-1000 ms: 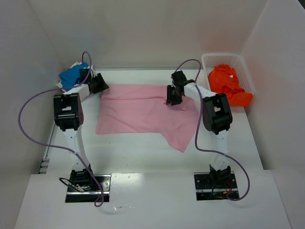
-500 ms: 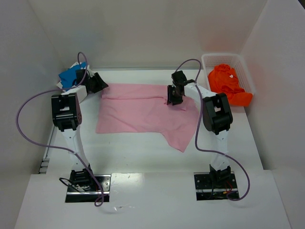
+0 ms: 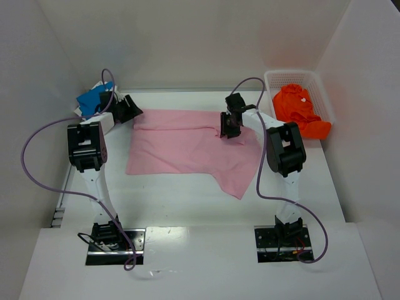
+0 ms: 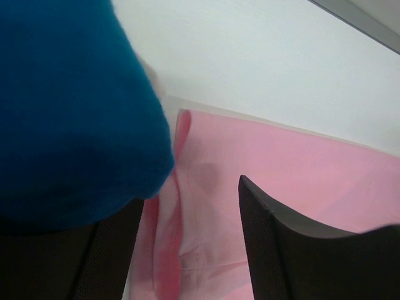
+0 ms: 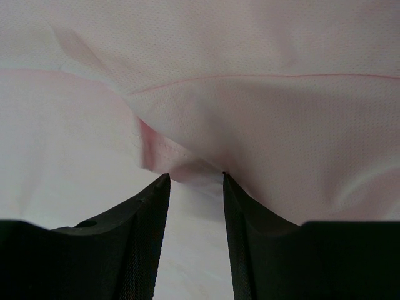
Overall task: Fold and stack the t-shirts
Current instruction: Fold the flattened tshirt in 1/3 of the way
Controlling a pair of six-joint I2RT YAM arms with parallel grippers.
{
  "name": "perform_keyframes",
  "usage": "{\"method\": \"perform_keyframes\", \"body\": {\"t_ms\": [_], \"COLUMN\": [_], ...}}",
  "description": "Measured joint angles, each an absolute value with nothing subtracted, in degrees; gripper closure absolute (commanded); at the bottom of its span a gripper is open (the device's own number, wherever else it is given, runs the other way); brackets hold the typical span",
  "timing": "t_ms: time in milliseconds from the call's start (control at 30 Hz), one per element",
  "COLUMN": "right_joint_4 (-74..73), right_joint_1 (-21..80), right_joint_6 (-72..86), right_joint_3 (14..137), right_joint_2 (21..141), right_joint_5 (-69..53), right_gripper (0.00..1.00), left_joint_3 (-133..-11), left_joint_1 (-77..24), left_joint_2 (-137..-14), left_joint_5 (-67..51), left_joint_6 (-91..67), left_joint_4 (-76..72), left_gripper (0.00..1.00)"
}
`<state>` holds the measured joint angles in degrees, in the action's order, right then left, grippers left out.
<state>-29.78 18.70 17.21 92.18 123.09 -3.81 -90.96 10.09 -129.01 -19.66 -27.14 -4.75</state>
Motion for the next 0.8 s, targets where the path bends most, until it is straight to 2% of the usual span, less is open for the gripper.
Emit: {"method": "perform_keyframes", "body": {"t_ms": [333,433,800], "right_joint_4": [-31.27,-30.57,-26.09], "right_joint_1": [18.70,18.39,8.91], "right_joint_6": [17.02,17.21,19.90], "right_joint_3": [91.85,90.17,73.45], "right_joint_2": [119.68,115.81,94.80], "right_joint_5": [-3.64,-3.36,-1.72], "right_gripper": [0.49,0.44,0.18], "left_joint_3": [-87.68,-85.45,-71.48], "left_joint_1": [9.61,9.04,8.05], "left_joint_2": [-122.67,-118.28,-100.25], "left_joint_5": [-23.31,-24.91,-22.50], "left_joint_6": [-22.39,-20.43,-17.93], "left_joint_4": [-2.44,-1.32,3.90], "left_gripper": [0.16,0.10,0.05]}}
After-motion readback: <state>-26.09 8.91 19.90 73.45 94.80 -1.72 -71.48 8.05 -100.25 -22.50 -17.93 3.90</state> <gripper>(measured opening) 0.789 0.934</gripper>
